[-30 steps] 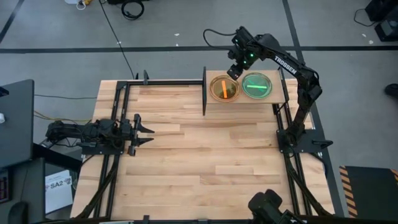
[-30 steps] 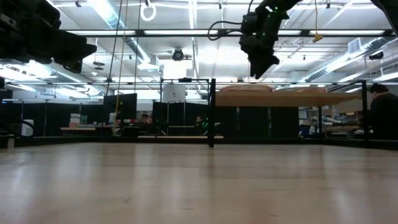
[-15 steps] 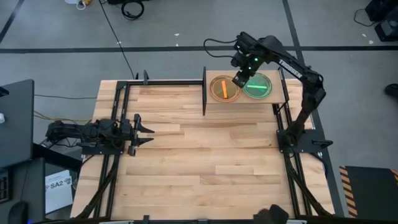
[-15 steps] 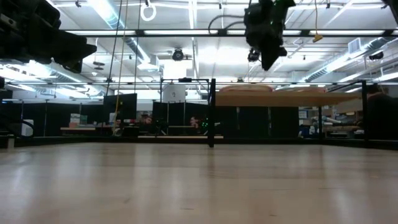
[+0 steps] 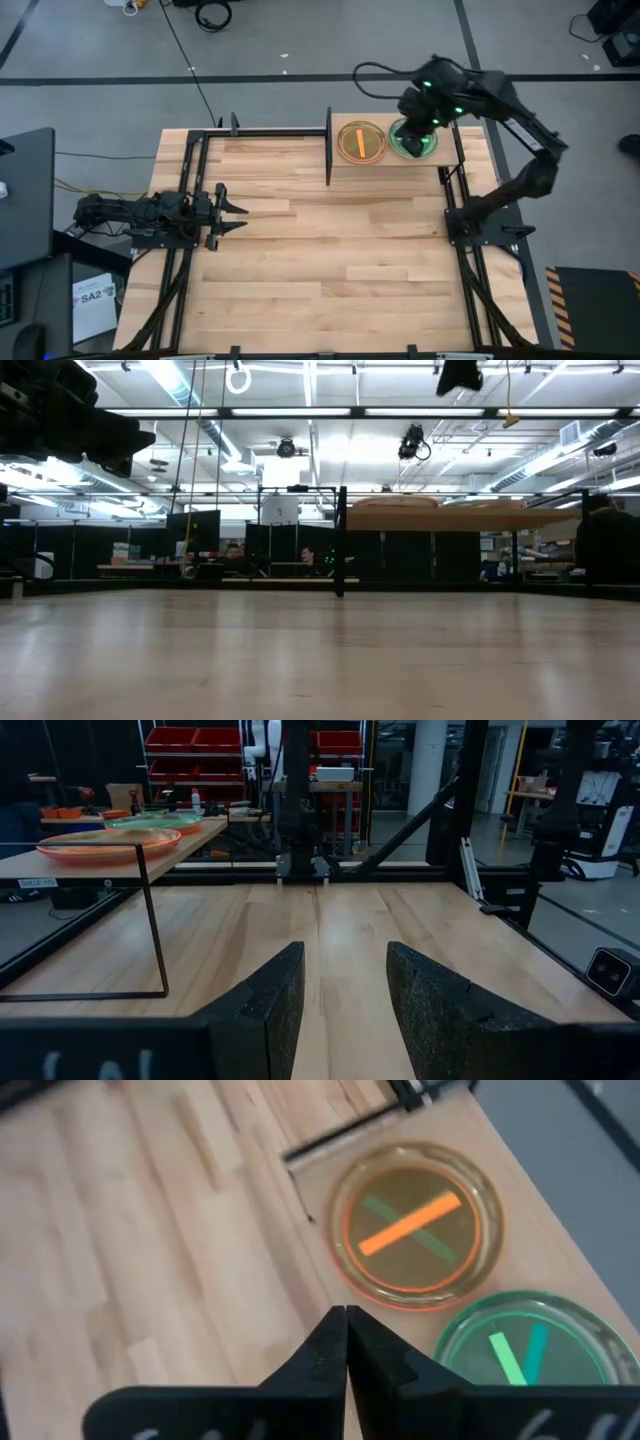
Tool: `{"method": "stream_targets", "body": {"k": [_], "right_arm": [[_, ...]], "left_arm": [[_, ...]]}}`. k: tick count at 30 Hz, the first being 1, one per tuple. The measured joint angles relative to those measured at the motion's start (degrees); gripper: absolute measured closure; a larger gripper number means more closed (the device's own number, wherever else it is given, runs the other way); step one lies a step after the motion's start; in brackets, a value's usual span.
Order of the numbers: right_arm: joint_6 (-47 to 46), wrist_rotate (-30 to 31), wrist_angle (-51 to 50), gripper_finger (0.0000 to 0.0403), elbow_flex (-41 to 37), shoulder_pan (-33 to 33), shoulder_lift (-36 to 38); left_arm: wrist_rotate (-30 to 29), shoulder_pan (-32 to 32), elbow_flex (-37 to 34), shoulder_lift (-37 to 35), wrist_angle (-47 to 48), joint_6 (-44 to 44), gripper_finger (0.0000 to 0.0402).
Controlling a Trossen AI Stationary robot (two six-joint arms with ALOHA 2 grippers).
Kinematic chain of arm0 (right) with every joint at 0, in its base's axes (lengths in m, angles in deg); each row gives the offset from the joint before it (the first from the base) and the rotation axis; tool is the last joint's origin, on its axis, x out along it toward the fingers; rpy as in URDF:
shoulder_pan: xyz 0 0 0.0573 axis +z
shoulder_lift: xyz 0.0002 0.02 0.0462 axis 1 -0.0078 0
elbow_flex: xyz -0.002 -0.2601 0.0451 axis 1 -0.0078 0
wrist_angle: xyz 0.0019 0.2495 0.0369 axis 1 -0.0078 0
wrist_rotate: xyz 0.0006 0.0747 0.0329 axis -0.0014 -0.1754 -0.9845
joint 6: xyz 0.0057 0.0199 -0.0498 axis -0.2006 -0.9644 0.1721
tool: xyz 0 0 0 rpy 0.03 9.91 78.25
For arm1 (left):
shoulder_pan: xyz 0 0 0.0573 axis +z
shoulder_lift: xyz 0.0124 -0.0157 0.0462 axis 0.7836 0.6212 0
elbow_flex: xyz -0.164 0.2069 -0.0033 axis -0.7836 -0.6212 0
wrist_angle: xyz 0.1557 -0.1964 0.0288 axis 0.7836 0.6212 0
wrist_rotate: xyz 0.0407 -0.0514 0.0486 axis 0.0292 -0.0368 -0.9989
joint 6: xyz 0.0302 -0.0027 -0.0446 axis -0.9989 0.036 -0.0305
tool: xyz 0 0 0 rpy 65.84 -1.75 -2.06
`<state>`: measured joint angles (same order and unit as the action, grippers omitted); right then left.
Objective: Place and stack plates onto a shelf
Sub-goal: Return to Home Position
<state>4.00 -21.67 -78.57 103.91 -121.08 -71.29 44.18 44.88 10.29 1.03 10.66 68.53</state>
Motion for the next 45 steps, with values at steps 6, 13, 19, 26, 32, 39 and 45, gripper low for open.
{"method": "stream_targets", "body": {"k": [6, 13, 19, 26, 32, 39, 45], "right_arm": [[-2.3, 0.3, 2.1, 0.0386, 0.0, 5.3, 6.8], [-4.9, 0.4, 8.0, 0.0393, -1.3, 11.2, 13.3], [-5.0, 0.5, 18.0, 0.0391, -11.3, 16.2, 19.5], [-5.0, 0.6, 28.6, 0.039, -27.6, 19.6, 26.7], [-4.9, 0.6, 37.5, 0.0391, -41.4, 20.3, 34.0], [-2.8, 0.6, 50.2, 0.039, -55.4, 20.3, 41.6], [-1.9, 0.5, 60.0, 0.0389, -67.1, 20.3, 47.0]], "left_arm": [[0.0, 0.0, 0.0, 0.0, 0.0, 0.0, 0.0251], [0.0, 0.0, 0.0, 0.0, 0.0, 0.0, 0.0251], [0.0, 0.0, 0.0, 0.0, 0.0, 0.2, 0.0251], [0.0, 0.0, 0.0, 0.0, 0.0, 0.5, 0.0251], [0.0, 0.0, 0.0, 0.0, 0.0, 0.4, 0.0251], [0.0, 0.0, 0.0, 0.0, 0.0, 0.4, 0.0251], [0.0, 0.0, 0.0, 0.0, 0.0, 0.6, 0.0251]]}}
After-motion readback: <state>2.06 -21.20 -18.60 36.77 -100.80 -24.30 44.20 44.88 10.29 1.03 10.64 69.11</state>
